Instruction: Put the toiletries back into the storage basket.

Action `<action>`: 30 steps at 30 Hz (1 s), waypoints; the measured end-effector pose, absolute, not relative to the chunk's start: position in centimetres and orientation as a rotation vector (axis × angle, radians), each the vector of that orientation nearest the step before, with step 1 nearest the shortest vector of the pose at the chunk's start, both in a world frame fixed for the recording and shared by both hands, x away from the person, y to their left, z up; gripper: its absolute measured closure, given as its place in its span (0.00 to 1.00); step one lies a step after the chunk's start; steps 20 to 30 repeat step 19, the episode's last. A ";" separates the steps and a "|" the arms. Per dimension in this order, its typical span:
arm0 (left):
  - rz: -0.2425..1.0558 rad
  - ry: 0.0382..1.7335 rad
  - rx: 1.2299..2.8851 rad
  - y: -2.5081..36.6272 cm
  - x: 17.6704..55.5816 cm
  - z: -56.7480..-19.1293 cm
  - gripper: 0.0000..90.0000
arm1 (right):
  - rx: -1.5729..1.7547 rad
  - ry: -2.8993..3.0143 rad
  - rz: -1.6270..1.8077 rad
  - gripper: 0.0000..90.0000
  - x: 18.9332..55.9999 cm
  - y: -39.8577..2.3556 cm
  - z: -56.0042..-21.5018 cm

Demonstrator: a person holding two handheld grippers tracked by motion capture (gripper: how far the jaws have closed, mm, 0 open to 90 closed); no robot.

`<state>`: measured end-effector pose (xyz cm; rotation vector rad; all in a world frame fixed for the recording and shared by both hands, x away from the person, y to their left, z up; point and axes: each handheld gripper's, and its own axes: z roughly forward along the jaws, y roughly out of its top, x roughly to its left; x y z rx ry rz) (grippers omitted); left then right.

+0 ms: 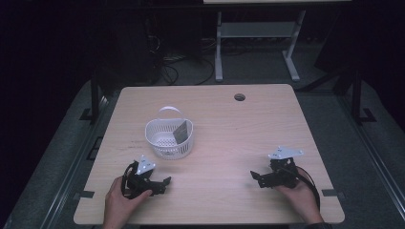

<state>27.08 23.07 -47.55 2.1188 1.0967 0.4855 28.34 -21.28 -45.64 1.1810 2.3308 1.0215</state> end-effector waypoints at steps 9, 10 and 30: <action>0.485 1.096 2.119 23.1 27.1 -47.6 0.14 | 1.240 2.319 0.973 0.02 27.1 -23.1 -47.0; 0.485 1.097 2.119 23.1 27.1 -47.6 0.14 | 1.242 2.321 0.973 0.02 27.0 -23.3 -47.1; 0.485 1.098 2.117 23.1 27.1 -47.6 0.14 | 1.273 2.327 0.940 0.00 26.5 -23.5 -48.1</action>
